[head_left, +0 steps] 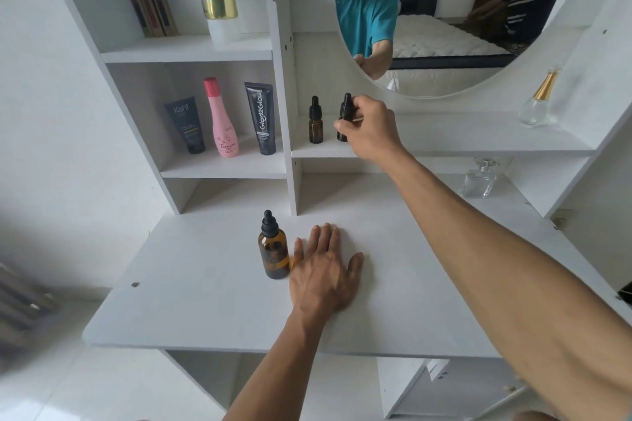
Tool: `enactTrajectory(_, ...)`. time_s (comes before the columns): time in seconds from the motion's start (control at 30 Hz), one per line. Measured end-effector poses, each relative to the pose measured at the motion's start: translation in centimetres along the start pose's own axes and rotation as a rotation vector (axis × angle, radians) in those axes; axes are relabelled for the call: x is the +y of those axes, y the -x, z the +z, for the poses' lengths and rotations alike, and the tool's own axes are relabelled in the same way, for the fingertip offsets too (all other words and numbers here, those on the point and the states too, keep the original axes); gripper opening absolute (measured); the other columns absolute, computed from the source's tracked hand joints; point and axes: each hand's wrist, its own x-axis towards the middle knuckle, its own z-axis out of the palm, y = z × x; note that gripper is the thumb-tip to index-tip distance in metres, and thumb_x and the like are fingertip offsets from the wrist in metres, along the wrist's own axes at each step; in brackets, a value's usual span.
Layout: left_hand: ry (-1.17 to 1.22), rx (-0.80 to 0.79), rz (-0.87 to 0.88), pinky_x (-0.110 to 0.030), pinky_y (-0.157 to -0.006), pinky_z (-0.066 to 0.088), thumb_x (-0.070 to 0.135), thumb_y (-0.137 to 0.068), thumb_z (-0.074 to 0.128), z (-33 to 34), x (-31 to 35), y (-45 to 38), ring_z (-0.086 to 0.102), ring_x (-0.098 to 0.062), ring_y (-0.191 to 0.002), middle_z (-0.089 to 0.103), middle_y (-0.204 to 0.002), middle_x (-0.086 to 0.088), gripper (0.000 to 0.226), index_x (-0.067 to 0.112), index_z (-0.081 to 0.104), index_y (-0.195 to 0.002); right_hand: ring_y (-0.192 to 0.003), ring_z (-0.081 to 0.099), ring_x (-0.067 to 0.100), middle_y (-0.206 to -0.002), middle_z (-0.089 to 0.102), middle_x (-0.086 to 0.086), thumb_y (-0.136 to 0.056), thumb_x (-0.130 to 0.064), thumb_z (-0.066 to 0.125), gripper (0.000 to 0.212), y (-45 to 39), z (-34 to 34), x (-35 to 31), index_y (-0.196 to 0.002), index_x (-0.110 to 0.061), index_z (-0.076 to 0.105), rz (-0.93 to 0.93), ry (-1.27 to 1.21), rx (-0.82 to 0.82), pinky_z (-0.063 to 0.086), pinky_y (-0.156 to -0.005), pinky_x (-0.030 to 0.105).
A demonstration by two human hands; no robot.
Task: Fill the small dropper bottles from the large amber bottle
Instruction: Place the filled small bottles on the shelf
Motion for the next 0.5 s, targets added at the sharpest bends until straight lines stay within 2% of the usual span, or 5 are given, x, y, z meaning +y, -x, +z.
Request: enactTrajectory(0.5, 0.001, -0.012, -0.001, -0.046, -0.127, -0.001, 0.062, -0.103, 0.019, 0.04, -0.12, -0.04, -0.002, -0.018, -0.159, 0.007, -0.172, 0.001, 0.077, 0.016, 0.013, -0.163, -0.083, 0.062, 0.015, -0.091, 0.067, -0.002, -0.088, -0.021, 0.073, 0.023, 0.07, 0.28, 0.30, -0.108, -0.011, 0.066, -0.002, 0.031, 0.002, 0.042, -0.073, 0.020)
